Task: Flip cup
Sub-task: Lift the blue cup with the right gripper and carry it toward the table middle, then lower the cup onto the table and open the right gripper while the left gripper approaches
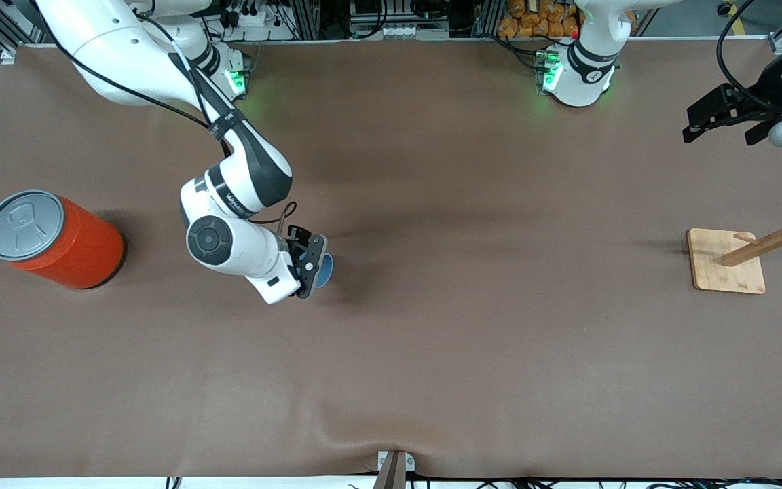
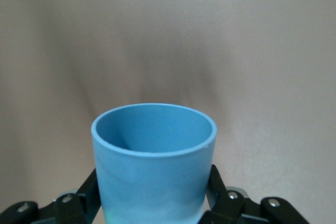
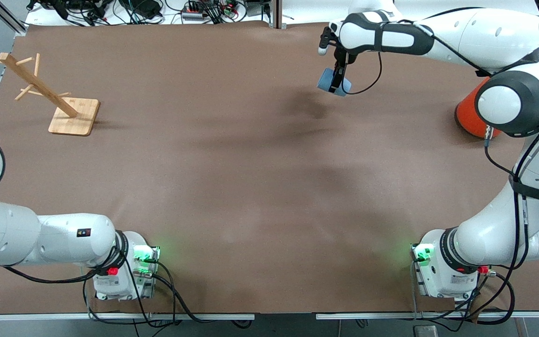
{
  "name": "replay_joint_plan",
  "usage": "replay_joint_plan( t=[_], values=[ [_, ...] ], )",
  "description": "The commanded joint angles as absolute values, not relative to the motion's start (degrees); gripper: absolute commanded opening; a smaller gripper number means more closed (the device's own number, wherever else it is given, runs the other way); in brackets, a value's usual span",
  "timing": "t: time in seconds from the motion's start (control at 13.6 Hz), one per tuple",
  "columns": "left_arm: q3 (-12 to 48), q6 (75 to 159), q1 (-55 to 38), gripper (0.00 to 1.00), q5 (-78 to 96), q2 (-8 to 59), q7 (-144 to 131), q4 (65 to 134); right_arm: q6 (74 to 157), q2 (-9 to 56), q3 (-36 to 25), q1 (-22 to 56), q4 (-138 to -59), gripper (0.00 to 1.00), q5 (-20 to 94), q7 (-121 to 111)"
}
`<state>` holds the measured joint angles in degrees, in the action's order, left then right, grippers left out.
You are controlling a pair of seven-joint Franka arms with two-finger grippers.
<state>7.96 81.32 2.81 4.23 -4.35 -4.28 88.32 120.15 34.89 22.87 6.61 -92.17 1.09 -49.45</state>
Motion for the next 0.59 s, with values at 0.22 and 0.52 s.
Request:
replay_joint_plan(
  t=[0.22,0.52],
  values=[
    [9.8,81.7,1.6,1.00,5.4,-2.6,-4.4,88.2,126.5,36.0,22.7,11.3,-93.0,0.09,-4.4,-52.3],
    [13.4,83.1,1.7,1.00,5.4,-0.3,-4.8,88.2,132.2,38.0,22.7,14.4,-93.3,0.10,-8.5,-52.6]
  ],
)
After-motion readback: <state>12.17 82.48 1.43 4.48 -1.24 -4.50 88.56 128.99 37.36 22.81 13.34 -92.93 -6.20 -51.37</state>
